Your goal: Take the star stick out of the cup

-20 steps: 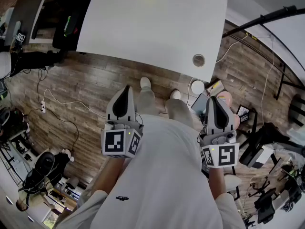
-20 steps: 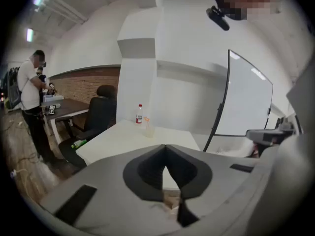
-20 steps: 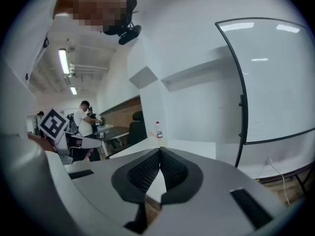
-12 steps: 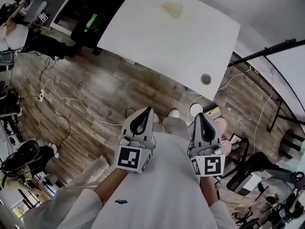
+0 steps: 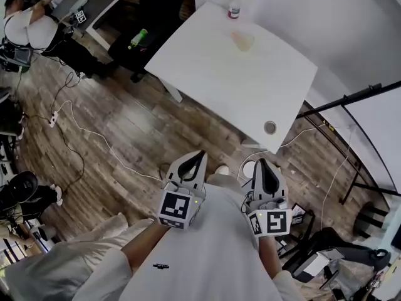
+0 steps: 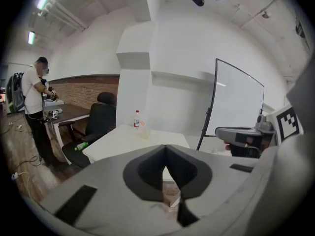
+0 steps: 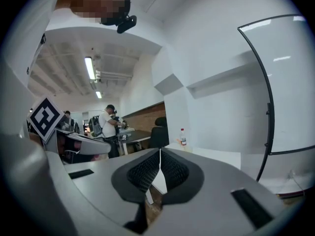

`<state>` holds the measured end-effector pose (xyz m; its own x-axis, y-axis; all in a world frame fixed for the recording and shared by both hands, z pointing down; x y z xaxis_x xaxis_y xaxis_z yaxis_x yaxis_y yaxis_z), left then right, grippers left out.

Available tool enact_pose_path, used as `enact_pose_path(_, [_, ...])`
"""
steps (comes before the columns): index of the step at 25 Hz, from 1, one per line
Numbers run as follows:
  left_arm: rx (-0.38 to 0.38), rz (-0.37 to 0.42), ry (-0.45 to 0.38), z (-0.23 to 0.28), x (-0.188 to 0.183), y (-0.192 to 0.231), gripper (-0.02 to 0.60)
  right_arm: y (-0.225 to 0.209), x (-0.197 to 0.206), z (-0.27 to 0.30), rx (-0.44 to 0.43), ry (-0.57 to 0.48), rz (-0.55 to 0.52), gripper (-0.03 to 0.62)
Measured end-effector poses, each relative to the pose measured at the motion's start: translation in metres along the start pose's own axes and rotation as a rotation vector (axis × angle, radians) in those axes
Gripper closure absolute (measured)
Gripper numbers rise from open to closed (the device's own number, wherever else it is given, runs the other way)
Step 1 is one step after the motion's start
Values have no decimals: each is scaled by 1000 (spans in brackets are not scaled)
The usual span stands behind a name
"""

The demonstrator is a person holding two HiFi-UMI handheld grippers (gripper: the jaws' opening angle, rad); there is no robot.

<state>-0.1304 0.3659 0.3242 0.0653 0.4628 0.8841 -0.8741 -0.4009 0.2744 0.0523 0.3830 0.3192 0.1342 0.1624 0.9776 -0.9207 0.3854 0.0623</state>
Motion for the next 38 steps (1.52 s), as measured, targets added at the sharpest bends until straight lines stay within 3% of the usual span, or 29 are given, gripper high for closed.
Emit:
enact_pose_path(4, [-30, 38, -12, 14, -4, -4, 568, -11, 6, 6, -17, 9, -28, 599])
enact_pose_path(15, [-30, 21, 3, 42, 4, -39, 568, -25, 19, 8, -107, -6, -28, 595])
enact_pose_path(23, [-40, -7, 32, 82, -14, -12, 568, -40, 15, 57, -86, 19, -100, 595])
enact_pose_path(38, [35, 14, 9, 202, -116, 88, 568, -72, -47, 217, 9, -6, -139, 595])
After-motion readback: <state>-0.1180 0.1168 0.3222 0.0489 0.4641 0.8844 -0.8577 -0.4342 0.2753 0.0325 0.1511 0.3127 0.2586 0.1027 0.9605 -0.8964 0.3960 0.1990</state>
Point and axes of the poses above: the fingertips, and each gripper's own axes: z forward along the fingers, y to its left, x out of its underside, the point moved 4 cm from there along -z, backward along the fingers, and after that the axes turned 11 degrees about -z, right-handed, at the moved point
